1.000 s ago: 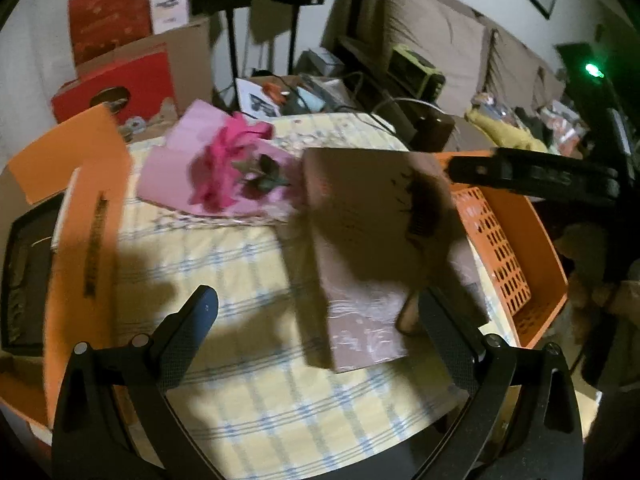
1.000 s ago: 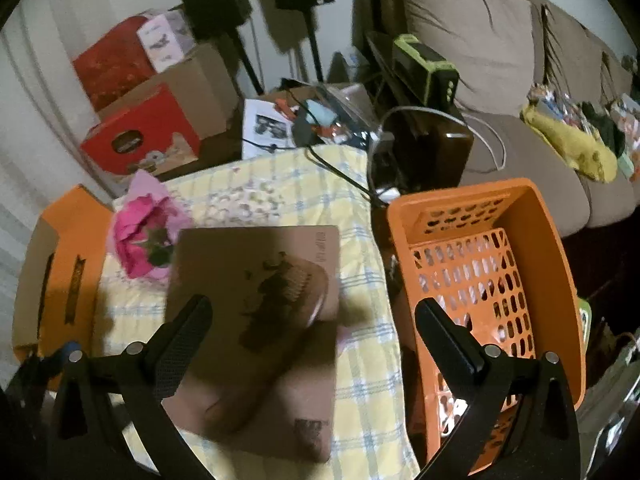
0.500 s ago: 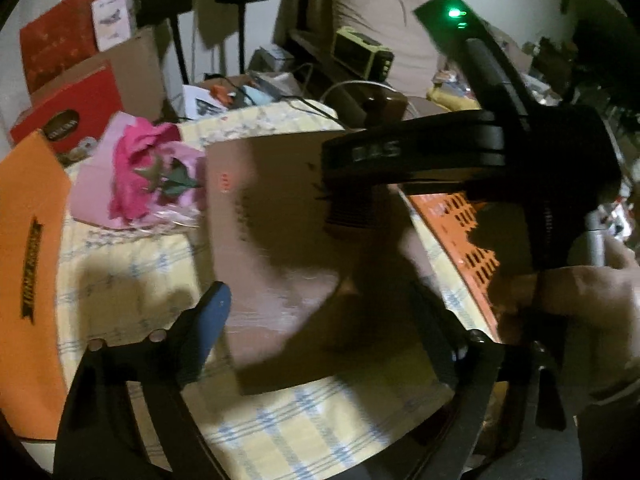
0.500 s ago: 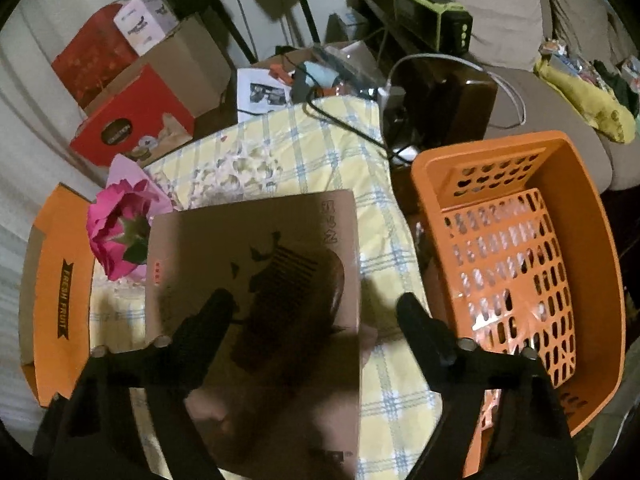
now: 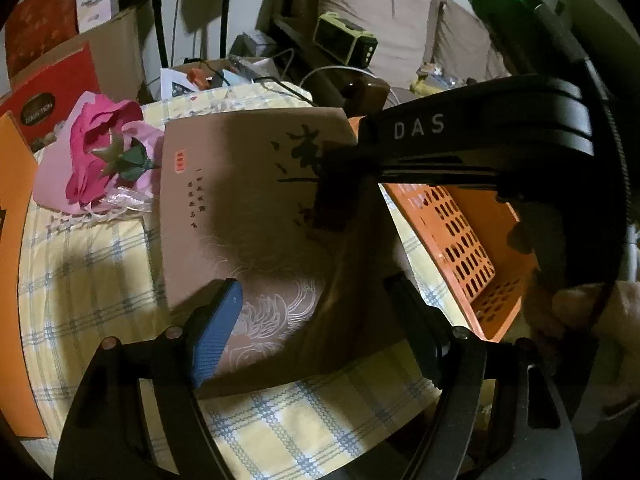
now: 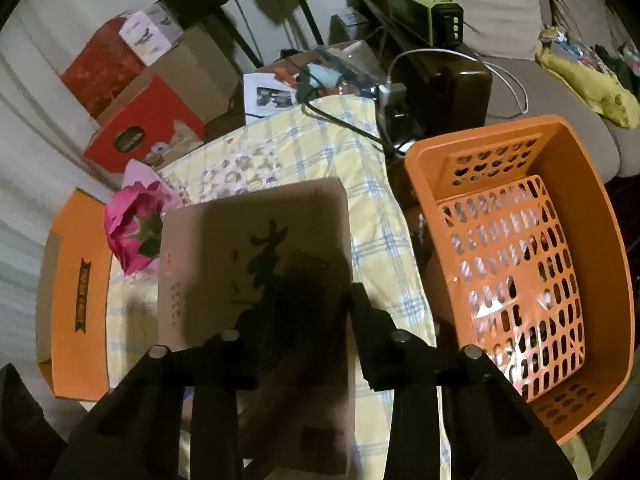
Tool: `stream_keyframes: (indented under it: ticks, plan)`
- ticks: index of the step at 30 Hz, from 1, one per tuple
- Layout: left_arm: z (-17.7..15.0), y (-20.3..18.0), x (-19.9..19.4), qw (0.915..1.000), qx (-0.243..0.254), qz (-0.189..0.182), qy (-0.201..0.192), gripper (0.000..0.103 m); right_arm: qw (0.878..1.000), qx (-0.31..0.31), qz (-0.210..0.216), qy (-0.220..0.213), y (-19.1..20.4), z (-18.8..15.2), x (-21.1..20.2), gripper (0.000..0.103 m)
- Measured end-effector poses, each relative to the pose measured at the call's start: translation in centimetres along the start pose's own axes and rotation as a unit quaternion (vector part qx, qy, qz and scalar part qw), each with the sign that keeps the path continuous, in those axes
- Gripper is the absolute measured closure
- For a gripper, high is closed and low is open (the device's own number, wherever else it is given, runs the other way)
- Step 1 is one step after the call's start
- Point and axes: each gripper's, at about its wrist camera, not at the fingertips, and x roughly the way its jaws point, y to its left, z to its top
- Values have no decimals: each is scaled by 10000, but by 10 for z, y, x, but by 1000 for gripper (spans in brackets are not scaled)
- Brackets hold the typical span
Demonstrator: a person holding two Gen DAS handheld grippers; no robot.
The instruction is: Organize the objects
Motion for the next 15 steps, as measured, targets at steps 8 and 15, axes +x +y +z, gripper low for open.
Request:
stream_keyframes:
  ticks: [8, 15]
  plan:
    - [-6, -14, 1, 9980, 492, 388, -97, 49, 9990, 42, 434, 30, 5, -9, -14, 82]
    - [-12, -14, -5, 9965, 620, 556, -77, 80, 9983, 35, 567, 125, 11, -15, -12, 76]
